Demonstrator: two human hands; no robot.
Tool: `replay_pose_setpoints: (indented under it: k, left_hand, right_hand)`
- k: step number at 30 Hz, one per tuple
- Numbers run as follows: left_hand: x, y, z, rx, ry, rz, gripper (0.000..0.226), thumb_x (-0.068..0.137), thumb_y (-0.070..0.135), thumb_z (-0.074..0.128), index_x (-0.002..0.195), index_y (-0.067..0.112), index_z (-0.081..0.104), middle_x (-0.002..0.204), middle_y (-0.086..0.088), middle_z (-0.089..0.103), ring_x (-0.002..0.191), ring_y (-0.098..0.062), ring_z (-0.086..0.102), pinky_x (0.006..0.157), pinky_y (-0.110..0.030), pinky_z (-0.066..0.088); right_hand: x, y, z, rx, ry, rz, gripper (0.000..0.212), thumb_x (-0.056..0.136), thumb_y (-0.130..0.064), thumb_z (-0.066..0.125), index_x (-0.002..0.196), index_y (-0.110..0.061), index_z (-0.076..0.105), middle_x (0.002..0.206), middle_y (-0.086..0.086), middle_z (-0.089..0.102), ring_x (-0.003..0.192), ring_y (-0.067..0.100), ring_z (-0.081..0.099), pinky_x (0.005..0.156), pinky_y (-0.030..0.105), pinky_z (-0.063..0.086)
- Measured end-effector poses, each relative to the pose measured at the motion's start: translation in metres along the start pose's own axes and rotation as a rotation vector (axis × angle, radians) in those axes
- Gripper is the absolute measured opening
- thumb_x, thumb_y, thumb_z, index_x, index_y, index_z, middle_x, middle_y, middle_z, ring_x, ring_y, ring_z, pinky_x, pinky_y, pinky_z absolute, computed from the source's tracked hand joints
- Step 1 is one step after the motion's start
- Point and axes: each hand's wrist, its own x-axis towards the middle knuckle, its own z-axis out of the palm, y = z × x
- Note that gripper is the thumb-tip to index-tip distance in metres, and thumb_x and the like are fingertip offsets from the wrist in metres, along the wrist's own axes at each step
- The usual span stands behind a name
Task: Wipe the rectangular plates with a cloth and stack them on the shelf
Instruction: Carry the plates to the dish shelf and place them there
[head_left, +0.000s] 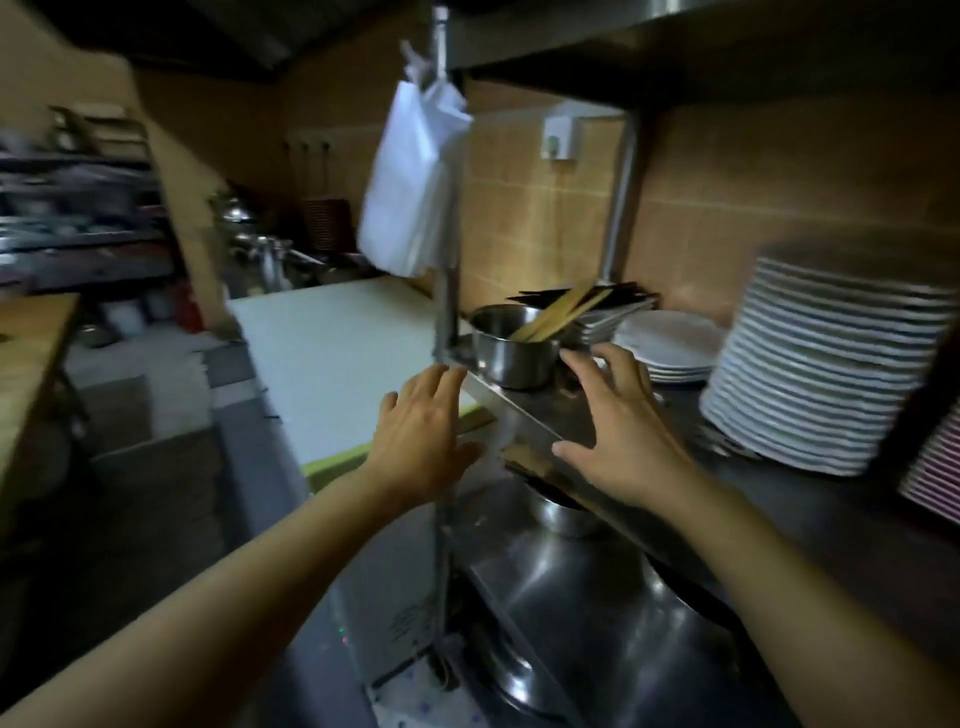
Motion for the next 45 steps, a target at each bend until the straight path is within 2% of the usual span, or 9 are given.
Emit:
replay_pose_setpoints:
  k: [3,9,12,19,27,39,45]
  left_hand:
    - [-0.01,-0.059,-0.016,0.074,0.012,-0.128,0.081,0.086,0.045,0.06,0.148,0.018,0.016,0.152,-0.003,0.023,0.138,-0.023,0.024,0.11,-0.04,0.023]
    - [-0.021,-0.167,-0.045,0.178,0.036,-0.359,0.083,0.086,0.047,0.059,0.148,0.019,0.013,0.154,-0.002,0.019,0.141,-0.023,0.021,0.114,-0.045,0.02]
    - [-0.022,-0.21,-0.062,0.211,0.038,-0.447,0.082,0.085,0.047,0.06,0.148,0.02,0.013,0.153,-0.002,0.02,0.14,-0.022,0.022,0.113,-0.042,0.019]
    - [-0.009,-0.294,-0.092,0.281,0.057,-0.553,0.082,0.086,0.04,0.062,0.148,0.018,0.014,0.153,-0.003,0.019,0.14,-0.023,0.02,0.114,-0.042,0.019]
    - [0.041,-0.385,-0.088,0.284,0.089,-0.608,0.082,0.085,0.042,0.062,0.147,0.019,0.015,0.152,-0.001,0.021,0.139,-0.02,0.022,0.114,-0.044,0.02]
    - [0.135,-0.535,-0.079,0.311,0.08,-0.732,0.084,0.084,0.05,0.059,0.148,0.019,0.015,0.153,-0.001,0.02,0.139,-0.02,0.022,0.115,-0.043,0.02]
    - [0.161,-0.639,-0.074,0.319,0.079,-0.75,0.083,0.082,0.046,0.063,0.147,0.021,0.016,0.151,0.0,0.024,0.137,-0.02,0.026,0.112,-0.042,0.022]
  right_hand:
    - [0.041,-0.048,0.033,0.091,-0.041,-0.131,0.089,0.076,-0.031,0.074,0.146,-0.023,0.02,0.147,0.001,0.01,0.14,0.022,0.014,0.115,0.035,0.022]
    - [0.118,-0.141,0.098,0.139,-0.105,-0.307,0.086,0.079,-0.036,0.07,0.146,-0.027,0.016,0.148,-0.002,0.004,0.14,0.022,0.013,0.109,0.035,0.031]
    - [0.15,-0.183,0.122,0.157,-0.13,-0.365,0.085,0.081,-0.037,0.068,0.146,-0.028,0.014,0.149,-0.002,0.003,0.139,0.021,0.011,0.105,0.035,0.034]
    - [0.217,-0.258,0.168,0.213,-0.159,-0.473,0.086,0.081,-0.038,0.068,0.147,-0.029,0.014,0.148,-0.004,0.003,0.14,0.021,0.011,0.104,0.035,0.036]
    - [0.322,-0.301,0.223,0.25,-0.136,-0.546,0.087,0.08,-0.037,0.07,0.146,-0.028,0.014,0.15,0.0,0.004,0.141,0.023,0.01,0.106,0.038,0.036]
    - [0.492,-0.361,0.314,0.29,-0.206,-0.584,0.091,0.079,-0.04,0.071,0.148,-0.028,0.013,0.152,0.001,0.003,0.141,0.025,0.012,0.111,0.041,0.032]
    - [0.559,-0.412,0.382,0.27,-0.23,-0.59,0.093,0.077,-0.043,0.071,0.148,-0.028,0.012,0.15,0.001,0.003,0.141,0.025,0.009,0.113,0.043,0.029]
